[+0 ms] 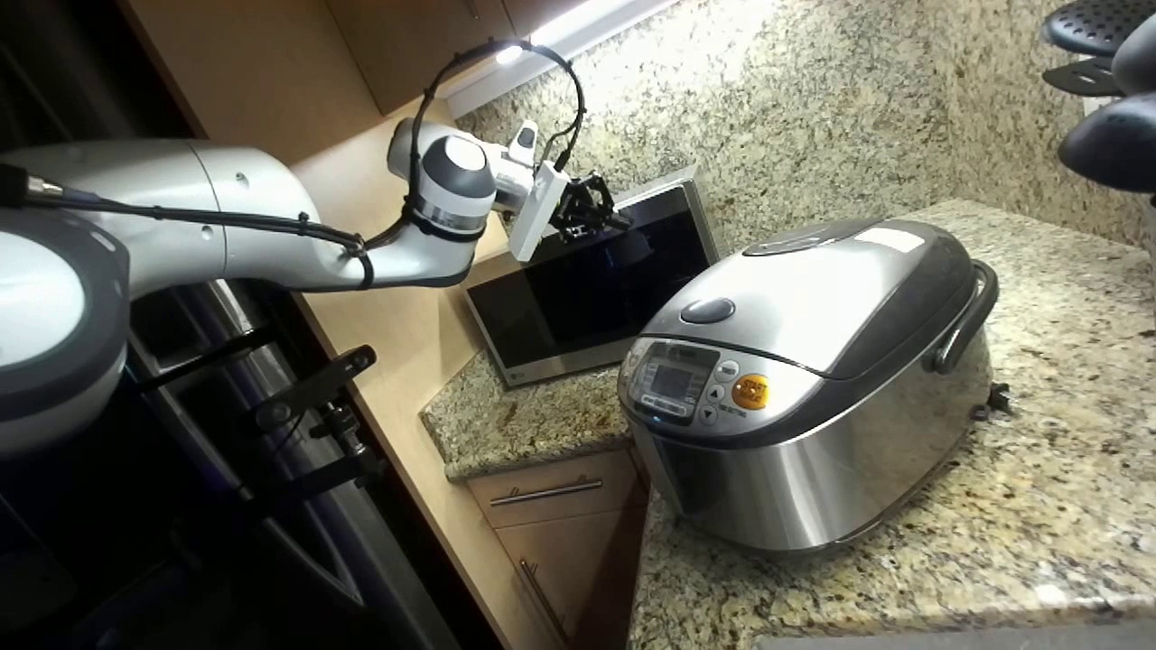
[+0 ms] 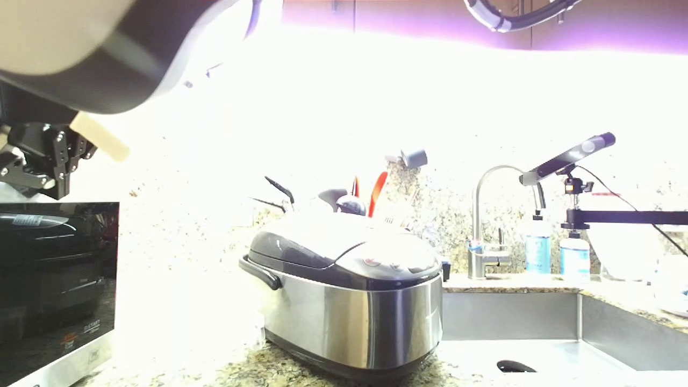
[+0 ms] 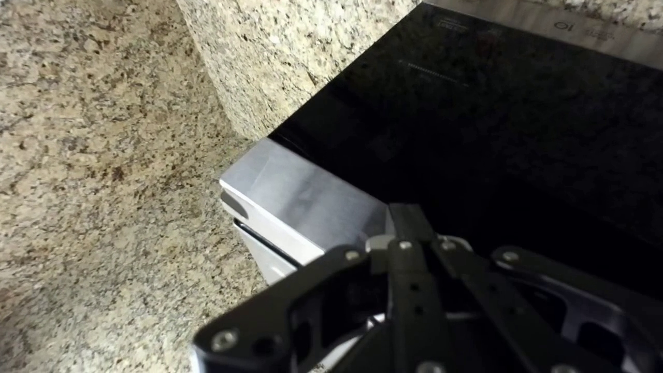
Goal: Close the microwave
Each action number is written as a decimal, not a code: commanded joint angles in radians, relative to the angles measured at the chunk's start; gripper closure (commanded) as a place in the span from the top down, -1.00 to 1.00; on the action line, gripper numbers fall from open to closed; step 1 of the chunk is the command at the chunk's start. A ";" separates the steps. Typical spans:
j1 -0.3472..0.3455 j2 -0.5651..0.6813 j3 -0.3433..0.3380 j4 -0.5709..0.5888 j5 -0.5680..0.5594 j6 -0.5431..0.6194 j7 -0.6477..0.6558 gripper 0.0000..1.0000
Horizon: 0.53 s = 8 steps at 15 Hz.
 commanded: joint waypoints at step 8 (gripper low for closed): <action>-0.014 0.091 0.017 0.135 0.015 0.068 -0.081 -1.00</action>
